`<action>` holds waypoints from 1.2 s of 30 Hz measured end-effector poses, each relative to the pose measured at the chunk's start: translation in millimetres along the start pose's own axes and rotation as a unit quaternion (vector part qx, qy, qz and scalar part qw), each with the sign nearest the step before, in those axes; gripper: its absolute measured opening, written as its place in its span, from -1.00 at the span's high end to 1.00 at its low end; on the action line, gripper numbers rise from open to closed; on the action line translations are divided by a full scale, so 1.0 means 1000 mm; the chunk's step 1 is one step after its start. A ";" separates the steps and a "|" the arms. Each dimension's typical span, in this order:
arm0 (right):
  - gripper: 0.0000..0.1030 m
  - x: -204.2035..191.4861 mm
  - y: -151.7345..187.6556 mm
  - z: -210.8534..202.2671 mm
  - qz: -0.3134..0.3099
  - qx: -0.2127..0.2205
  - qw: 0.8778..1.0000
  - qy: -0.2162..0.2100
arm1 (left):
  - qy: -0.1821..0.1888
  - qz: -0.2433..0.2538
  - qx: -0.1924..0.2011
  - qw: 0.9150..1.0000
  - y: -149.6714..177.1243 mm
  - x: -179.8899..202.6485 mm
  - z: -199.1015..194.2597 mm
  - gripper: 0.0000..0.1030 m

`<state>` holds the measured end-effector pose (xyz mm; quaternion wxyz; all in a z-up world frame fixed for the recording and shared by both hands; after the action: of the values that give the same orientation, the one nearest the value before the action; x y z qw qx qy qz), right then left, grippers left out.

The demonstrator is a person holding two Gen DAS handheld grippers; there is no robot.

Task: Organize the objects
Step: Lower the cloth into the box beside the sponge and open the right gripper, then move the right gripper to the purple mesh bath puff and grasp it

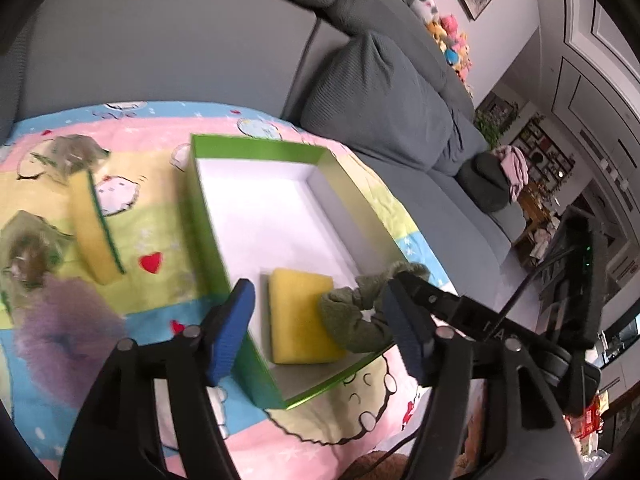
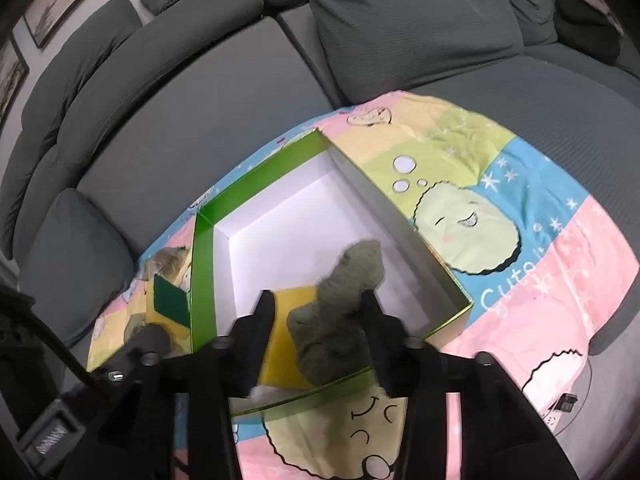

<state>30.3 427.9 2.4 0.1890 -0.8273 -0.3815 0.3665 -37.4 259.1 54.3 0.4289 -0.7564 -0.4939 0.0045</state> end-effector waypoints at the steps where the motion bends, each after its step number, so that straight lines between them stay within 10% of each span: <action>1: -0.09 0.000 -0.001 -0.002 0.000 0.003 1.000 0.006 | -0.007 0.000 0.005 1.000 0.000 -0.004 -0.005 -0.38; 18: -0.39 -0.066 0.001 -0.014 -0.056 0.014 0.998 -0.032 | -0.113 -0.067 0.046 0.990 0.007 -0.100 -0.075 -0.67; 36: -0.62 -0.183 0.084 0.044 -0.168 -0.121 0.970 -0.128 | -0.154 -0.146 0.008 0.977 0.058 -0.180 -0.087 -0.70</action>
<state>-41.9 234.5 8.4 0.0959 -0.7147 -0.5771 0.3832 -49.3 59.9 -3.2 0.3499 -0.6631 -0.6588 0.0620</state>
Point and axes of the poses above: each gripper's, at about its wrist camera, not at the fingertips, and z roughly the way its jaws point, x to its right, y to its underside, the point moved 7 cm from there along z, roughly the way its jaws point, and after that the axes turned 6 degrees about -y, right-handed, at the moved point
